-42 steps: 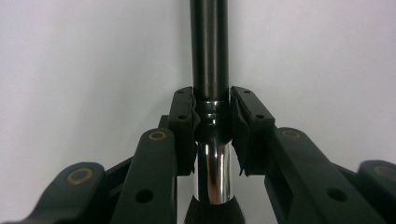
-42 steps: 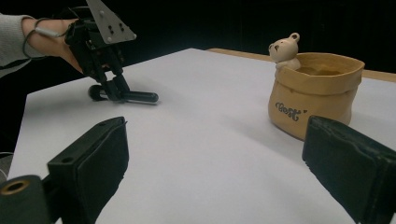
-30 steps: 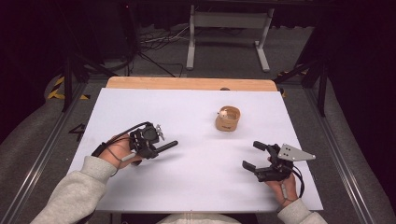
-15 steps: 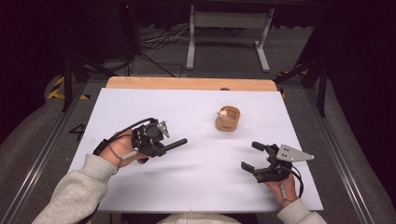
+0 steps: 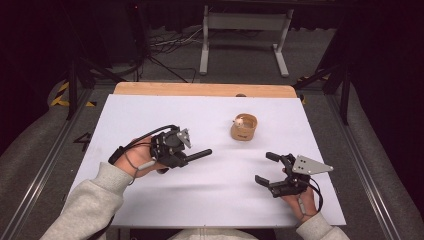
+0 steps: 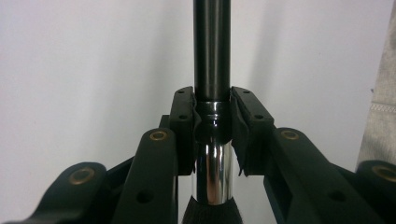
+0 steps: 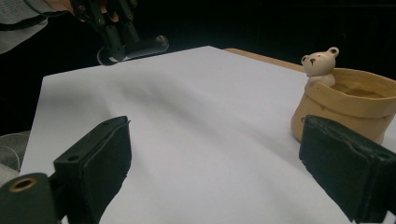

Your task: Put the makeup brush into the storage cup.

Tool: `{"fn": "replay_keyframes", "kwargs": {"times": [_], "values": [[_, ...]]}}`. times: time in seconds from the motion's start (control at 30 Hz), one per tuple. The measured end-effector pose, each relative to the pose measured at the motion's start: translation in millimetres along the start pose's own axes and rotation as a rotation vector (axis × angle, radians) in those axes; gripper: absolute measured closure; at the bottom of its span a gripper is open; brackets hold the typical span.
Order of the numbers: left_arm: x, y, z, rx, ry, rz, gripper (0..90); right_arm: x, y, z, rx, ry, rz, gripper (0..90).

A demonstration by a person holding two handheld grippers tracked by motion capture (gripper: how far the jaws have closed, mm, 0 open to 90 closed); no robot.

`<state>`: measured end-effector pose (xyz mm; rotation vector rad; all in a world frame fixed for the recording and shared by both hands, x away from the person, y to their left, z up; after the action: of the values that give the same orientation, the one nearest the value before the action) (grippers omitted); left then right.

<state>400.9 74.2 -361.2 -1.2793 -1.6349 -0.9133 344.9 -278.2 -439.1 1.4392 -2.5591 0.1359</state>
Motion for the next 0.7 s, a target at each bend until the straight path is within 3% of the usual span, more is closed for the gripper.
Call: {"fn": "replay_keyframes", "kwargs": {"times": [0.4,0.43,0.7], "values": [[-2.0,-11.3,-24.2,-0.102,0.01,0.021,72.2,-11.4,7.4,-16.3,0.053,0.0,-0.054,9.4],[-2.0,-12.8,-24.9,-0.093,0.011,0.02,72.3,-14.0,8.9,-18.0,0.062,0.004,-0.06,9.4],[-6.1,-19.0,-34.5,-0.137,0.019,0.029,72.3,-26.4,16.5,-25.6,0.102,0.024,-0.103,10.5]]}}
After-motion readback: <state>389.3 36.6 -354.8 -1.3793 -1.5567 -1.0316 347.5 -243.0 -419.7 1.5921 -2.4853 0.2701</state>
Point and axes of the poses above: each handheld gripper's, and its own axes: x roughly backward along the jaws, z roughly out of its underside, y roughly to its left, the point moved 2 cm from there along -x, roughly forward along the jaws, and after that the axes turned 1 degree about -z, right-handed, at the moved point
